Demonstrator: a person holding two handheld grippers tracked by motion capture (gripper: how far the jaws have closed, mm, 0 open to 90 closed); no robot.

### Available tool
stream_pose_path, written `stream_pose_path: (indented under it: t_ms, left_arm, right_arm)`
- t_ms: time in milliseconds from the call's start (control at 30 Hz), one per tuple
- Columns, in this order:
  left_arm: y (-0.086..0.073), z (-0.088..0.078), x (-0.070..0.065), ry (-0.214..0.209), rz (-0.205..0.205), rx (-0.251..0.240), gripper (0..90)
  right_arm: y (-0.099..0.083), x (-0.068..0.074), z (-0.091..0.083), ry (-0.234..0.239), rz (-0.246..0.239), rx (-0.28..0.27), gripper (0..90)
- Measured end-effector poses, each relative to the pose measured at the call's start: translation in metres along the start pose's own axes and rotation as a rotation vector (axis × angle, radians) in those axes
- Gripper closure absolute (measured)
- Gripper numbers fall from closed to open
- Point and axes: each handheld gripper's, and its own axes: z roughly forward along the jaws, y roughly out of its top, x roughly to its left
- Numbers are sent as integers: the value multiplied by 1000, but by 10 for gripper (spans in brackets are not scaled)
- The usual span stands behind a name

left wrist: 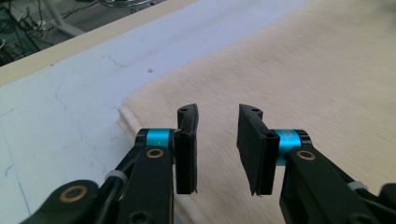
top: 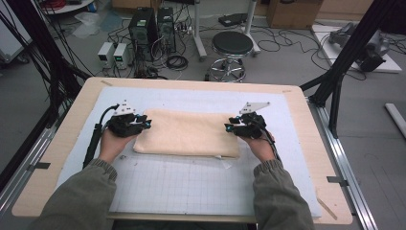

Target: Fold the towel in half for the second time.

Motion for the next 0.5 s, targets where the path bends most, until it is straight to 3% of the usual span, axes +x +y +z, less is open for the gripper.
stream_pose_path:
  t_ms: [100, 167, 233, 400, 500]
  left_arm:
    - [-6, 15, 4, 29, -14, 54, 651]
    - [-13, 22, 7, 16, -38, 102, 650]
    - [-16, 24, 10, 1, -93, 88, 647]
    - [-18, 24, 12, -5, -95, 78, 647]
    - [-16, 23, 10, 8, -67, 81, 639]
  right_arm:
    - [-3, -10, 17, -40, 25, 28, 626]
    - [-8, -15, 26, -49, 35, 71, 635]
    - [-14, -19, 29, -32, 68, 73, 644]
    - [-18, -22, 29, -28, 71, 73, 650]
    - [-16, -21, 28, -33, 75, 79, 633]
